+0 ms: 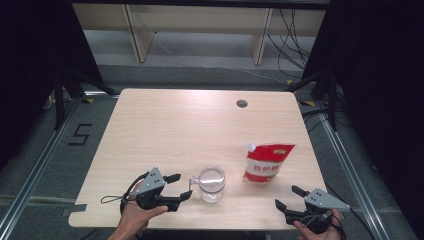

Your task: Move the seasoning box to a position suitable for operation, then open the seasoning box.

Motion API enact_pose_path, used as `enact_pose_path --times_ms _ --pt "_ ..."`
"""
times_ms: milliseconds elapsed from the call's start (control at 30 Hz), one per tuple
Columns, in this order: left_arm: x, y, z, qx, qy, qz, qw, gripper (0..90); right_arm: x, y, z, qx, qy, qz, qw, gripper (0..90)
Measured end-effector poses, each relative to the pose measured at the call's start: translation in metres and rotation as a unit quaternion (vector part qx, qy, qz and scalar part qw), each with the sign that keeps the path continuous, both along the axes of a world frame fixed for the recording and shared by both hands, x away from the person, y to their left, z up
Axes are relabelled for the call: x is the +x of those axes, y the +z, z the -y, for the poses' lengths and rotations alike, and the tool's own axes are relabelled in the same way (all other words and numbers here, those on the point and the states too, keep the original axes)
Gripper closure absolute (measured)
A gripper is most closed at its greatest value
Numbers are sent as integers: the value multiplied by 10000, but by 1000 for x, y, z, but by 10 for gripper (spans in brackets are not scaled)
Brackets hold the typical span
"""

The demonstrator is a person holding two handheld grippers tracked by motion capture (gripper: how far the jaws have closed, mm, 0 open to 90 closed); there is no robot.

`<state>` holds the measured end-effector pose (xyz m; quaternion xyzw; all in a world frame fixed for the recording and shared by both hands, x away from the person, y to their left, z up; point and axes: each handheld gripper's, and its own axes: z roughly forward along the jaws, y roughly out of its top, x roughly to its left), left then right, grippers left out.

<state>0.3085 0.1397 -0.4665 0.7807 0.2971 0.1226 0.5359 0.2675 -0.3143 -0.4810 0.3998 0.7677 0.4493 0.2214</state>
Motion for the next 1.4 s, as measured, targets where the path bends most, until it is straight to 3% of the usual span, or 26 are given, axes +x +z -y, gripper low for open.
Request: enact_pose_path --times_ms 67,133,167,267,300,333,367,400,433,500,533,600,667,700,733,767,833,867,1033,1067,1267,1300,1400 --pt "1 2 -1 -3 -13 31 10000 318 -2 0 -2 106 -78 -179 9998 233" --pt "1 4 -1 1 17 1 10000 331 -1 0 -1 37 -35 -71 10000 233" --pt "1 4 0 -133 18 -16 9999 331 0 0 0 29 -25 -45 10000 233" --pt "1 9 -2 -95 110 84 9999 367 0 0 0 27 -18 -32 10000 233" --pt "2 9 -1 -180 87 91 9998 381 -2 0 -2 116 -76 -171 9998 233" --pt "1 10 -1 -224 141 50 9996 425 -1 0 -2 87 -16 -113 9999 233" --pt "2 11 -1 -214 97 143 9996 425 -1 0 -2 87 -16 -113 9999 233" --pt "2 11 0 -330 108 124 9993 510 -1 0 -2 87 -17 -113 9999 233" --pt "1 12 1 -348 91 142 9993 510 -1 0 -2 87 -17 -113 9999 233" --pt "1 13 4 -313 88 222 9992 634 -2 0 -2 119 -57 -157 9998 233" --pt "0 15 5 -295 48 266 9992 634 -2 0 -2 119 -57 -157 9998 233" --pt "-1 19 8 -177 75 475 9987 757 -2 0 -2 109 -43 -135 9998 233" --pt "0 21 11 -196 45 552 9983 804 -2 0 -3 103 -53 -166 9998 233" --pt "0 21 11 -196 45 552 9983 817 0 0 -2 -12 -7 -26 10000 233" --pt "-1 23 12 -183 103 541 9983 817 0 0 -2 -12 -7 -26 10000 233" --pt "2 24 14 -165 35 652 9977 854 0 0 -4 39 9 -59 10000 234" --pt "3 25 15 -110 77 654 9978 865 -2 0 -6 83 -53 -179 9998 235" --pt "5 25 17 -160 114 633 9978 880 0 0 -5 42 23 -100 9999 235" --pt "9 21 23 -25 47 628 9980 893 -1 0 -6 4 44 -84 10000 236" --pt "9 21 23 40 63 617 9981 893 0 0 -6 -44 83 17 10000 236" --pt "11 18 22 179 66 624 9979 893 0 0 -7 -6 109 -15 9999 253" --pt "11 17 22 154 73 601 9980 893 -3 0 -9 132 38 -141 9998 269" --pt "11 15 23 172 62 536 9984 893 -3 1 -13 102 126 -69 9998 275"
